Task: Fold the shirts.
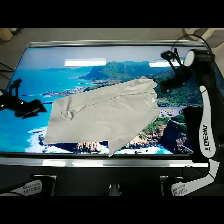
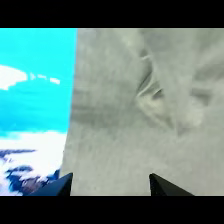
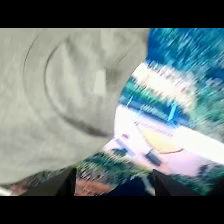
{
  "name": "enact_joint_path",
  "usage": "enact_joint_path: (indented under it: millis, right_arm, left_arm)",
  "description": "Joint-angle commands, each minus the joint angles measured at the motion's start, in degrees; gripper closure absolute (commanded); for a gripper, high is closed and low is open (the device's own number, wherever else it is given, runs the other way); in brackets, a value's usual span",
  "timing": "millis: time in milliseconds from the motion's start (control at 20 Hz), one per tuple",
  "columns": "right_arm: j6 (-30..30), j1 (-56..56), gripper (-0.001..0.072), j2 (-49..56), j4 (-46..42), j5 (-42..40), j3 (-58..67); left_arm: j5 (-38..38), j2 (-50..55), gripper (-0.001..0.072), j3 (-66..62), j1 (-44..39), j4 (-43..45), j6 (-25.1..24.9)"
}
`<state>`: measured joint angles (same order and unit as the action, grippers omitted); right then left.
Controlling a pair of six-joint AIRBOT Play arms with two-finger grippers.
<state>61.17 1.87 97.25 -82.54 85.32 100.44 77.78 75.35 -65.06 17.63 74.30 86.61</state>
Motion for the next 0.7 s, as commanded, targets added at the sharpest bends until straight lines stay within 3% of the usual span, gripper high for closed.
enact_joint_path:
  millis: [0, 150, 300, 350, 650]
  right_arm:
    - [-7.7, 5.4, 0.0234, -2.1, 16.2, 10.9, -11.5]
    - [-10.5, 3.8, 0.0233, -5.5, 17.0, 6.9, -20.0]
    - [-10.5, 3.2, 0.0232, -6.4, 17.0, 3.3, -23.0]
    - [-10.4, 3.2, 0.0232, -6.4, 17.3, 1.9, -23.4]
    - [-10.4, 3.2, 0.0230, -6.4, 17.3, 0.3, -25.7]
  left_arm:
    - [4.3, -1.7, 0.0146, 9.5, 4.2, 3.1, -2.8]
    - [-0.3, -1.2, 0.0145, 17.3, 4.1, 2.6, -7.2]
    - [-4.0, -0.8, 0.0132, 20.4, 4.1, 2.2, -7.3]
    - [-4.5, -0.3, 0.0081, 20.6, 4.1, 2.2, -7.3]
    - [-7.0, 2.2, 0.0092, 20.9, 4.0, -2.5, -7.5]
